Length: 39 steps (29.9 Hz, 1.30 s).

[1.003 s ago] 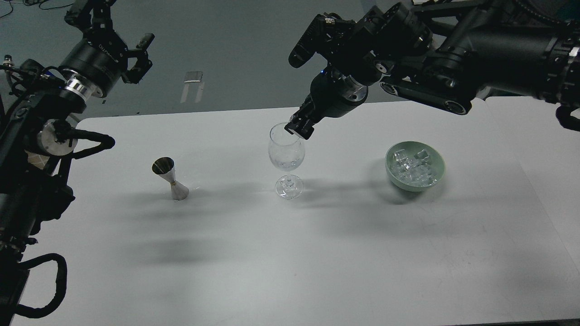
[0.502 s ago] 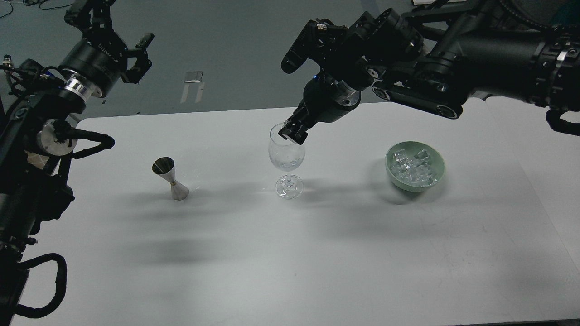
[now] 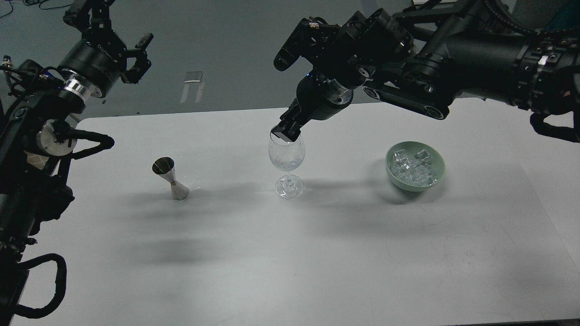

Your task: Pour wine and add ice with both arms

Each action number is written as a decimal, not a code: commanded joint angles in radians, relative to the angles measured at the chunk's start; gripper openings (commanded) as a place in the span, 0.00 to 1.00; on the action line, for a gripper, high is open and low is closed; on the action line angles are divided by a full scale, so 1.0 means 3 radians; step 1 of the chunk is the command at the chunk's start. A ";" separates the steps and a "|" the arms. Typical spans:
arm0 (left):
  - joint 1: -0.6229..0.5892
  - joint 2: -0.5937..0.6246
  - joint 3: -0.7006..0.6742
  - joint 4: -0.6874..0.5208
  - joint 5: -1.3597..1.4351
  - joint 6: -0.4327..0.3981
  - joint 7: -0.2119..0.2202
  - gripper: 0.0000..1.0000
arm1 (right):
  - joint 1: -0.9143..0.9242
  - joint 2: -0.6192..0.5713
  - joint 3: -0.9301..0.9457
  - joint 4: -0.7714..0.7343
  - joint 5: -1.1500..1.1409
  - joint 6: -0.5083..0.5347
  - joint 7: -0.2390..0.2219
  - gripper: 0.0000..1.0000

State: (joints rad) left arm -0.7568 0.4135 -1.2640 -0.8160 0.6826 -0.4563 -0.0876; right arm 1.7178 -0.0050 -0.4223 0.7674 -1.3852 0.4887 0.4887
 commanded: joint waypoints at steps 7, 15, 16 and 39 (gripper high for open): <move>-0.0008 0.0002 0.0000 0.0000 -0.0005 -0.0003 0.0001 0.98 | 0.0042 -0.0029 0.0042 -0.0032 0.0215 0.0000 0.0000 0.63; -0.0024 0.0002 0.0005 0.0015 -0.0020 0.0002 0.0072 0.98 | 0.0083 -0.0223 0.0727 -0.0732 0.0859 0.0000 0.0000 1.00; -0.0019 -0.0008 -0.0005 0.0025 -0.0026 0.0002 0.0062 0.98 | 0.0057 -0.0269 0.0864 -0.0864 0.0950 0.0000 0.0000 1.00; -0.0182 -0.0545 -0.0005 0.0225 -0.0537 0.0002 0.0226 0.98 | -0.1205 -0.0111 0.2322 -0.1781 0.3445 -0.1210 0.0000 1.00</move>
State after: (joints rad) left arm -0.8182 0.2833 -1.2631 -0.7544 0.5253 -0.4563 -0.0198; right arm 1.4059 -0.0431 0.2237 0.2413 -0.4361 0.1372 0.4885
